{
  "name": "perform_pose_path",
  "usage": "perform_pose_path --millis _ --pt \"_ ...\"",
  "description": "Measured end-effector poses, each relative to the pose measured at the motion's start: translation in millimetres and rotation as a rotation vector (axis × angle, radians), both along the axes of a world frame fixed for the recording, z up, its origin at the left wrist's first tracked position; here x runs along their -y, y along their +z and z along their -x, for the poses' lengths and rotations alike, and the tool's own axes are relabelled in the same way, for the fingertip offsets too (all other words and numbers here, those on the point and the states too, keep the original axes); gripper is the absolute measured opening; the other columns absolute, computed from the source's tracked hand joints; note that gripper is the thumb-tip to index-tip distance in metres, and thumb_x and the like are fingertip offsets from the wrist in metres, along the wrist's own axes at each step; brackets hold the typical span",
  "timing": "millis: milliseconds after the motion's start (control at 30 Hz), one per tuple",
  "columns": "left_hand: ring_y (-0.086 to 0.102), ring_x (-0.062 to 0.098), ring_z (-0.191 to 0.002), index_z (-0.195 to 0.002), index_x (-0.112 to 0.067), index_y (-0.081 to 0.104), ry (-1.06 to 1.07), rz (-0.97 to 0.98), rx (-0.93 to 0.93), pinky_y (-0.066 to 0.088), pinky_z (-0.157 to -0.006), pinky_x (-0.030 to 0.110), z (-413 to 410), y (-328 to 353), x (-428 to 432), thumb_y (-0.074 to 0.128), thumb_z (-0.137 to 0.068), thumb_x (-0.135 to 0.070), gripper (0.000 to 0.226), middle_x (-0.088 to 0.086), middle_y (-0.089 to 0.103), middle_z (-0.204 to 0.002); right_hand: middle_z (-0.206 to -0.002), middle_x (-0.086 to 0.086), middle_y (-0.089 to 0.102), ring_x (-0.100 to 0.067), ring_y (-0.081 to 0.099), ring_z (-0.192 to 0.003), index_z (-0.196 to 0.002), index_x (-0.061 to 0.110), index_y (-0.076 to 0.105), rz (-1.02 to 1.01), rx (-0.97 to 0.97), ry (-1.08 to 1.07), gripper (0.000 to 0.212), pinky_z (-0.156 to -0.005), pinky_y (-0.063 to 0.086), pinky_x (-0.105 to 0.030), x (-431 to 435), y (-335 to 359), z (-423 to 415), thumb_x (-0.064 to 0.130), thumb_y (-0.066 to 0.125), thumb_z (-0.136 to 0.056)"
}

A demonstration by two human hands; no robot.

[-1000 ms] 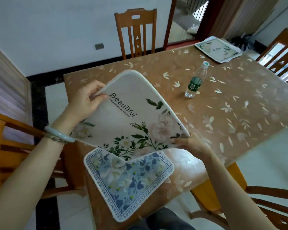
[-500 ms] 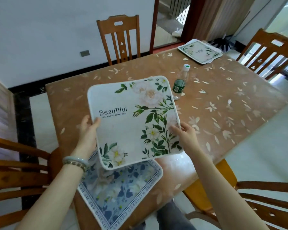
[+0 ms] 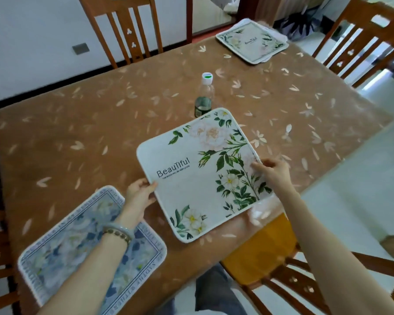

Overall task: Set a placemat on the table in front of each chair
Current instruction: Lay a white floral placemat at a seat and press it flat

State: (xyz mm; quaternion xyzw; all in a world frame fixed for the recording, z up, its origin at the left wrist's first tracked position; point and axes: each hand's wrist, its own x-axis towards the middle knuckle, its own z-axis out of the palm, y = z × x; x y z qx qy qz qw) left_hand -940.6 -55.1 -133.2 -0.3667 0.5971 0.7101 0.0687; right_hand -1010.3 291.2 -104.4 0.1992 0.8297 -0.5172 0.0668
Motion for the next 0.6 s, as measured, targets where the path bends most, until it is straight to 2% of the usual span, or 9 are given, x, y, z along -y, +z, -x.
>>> perform_pose_path --millis 33,100,167,300,400,467,600 --pt "0.066 0.015 -0.08 -0.081 -0.011 0.059 0.004 -0.002 0.025 0.054 -0.067 0.031 4 -4 -16 0.062 -0.09 0.001 0.016 0.002 0.07 -0.082 -0.069 0.006 0.069 -0.01 0.067 -0.059 -0.077 0.027 0.07 -0.019 0.012 0.01 0.009 -0.054 0.055 -0.025 -14 -4 8 0.03 0.078 -0.074" --pt "0.065 0.015 -0.078 -0.079 -0.012 0.058 0.012 -0.009 0.063 0.053 -0.066 0.032 12 -12 -47 0.061 -0.091 0.001 0.018 0.003 0.069 -0.083 -0.064 0.011 0.065 0.002 0.062 -0.054 -0.072 0.029 0.068 -0.036 0.008 0.031 0.01 -0.05 0.05 -0.015 -39 -12 22 0.027 0.078 -0.074" --pt "0.066 0.015 -0.075 -0.079 -0.011 0.058 0.026 -0.018 0.089 0.053 -0.063 0.03 17 -21 -70 0.061 -0.091 0.001 0.017 0.003 0.069 -0.081 -0.062 0.013 0.064 0.006 0.059 -0.05 -0.071 0.03 0.068 -0.039 0.019 0.061 0.011 -0.046 0.044 -0.009 -60 -20 32 0.024 0.078 -0.075" --pt "0.068 0.017 -0.077 -0.079 -0.01 0.059 0.033 -0.038 0.157 0.053 -0.063 0.03 21 -40 -105 0.062 -0.091 0.0 0.016 0.002 0.073 -0.077 -0.067 0.011 0.068 0.004 0.06 -0.051 -0.079 0.028 0.071 -0.073 0.078 0.096 0.003 -0.046 0.044 -0.009 -98 -42 40 0.028 0.075 -0.078" --pt "0.068 0.021 -0.082 -0.078 -0.01 0.06 0.052 -0.057 0.183 0.053 -0.065 0.031 19 -52 -124 0.063 -0.09 -0.001 0.016 0.005 0.074 -0.083 -0.073 0.006 0.069 -0.006 0.065 -0.06 -0.086 0.022 0.072 -0.111 0.121 0.125 0.01 -0.051 0.048 -0.018 -118 -58 44 0.03 0.073 -0.08" --pt "0.068 0.022 -0.086 -0.079 -0.01 0.06 0.048 -0.052 0.202 0.053 -0.065 0.031 16 -59 -135 0.062 -0.091 -0.002 0.015 0.008 0.074 -0.09 -0.072 0.004 0.067 -0.011 0.063 -0.062 -0.085 0.02 0.071 -0.12 0.147 0.14 0.011 -0.056 0.048 -0.022 -127 -66 45 0.03 0.072 -0.081" --pt "0.067 0.022 -0.09 -0.079 -0.008 0.057 0.046 0.006 0.218 0.054 -0.073 0.036 14 -71 -150 0.058 -0.094 -0.002 0.016 0.012 0.061 -0.128 -0.065 0.009 0.064 -0.006 0.058 -0.057 -0.075 0.024 0.067 -0.137 0.152 0.157 0.01 -0.054 0.043 -0.021 -137 -76 44 0.03 0.071 -0.082"
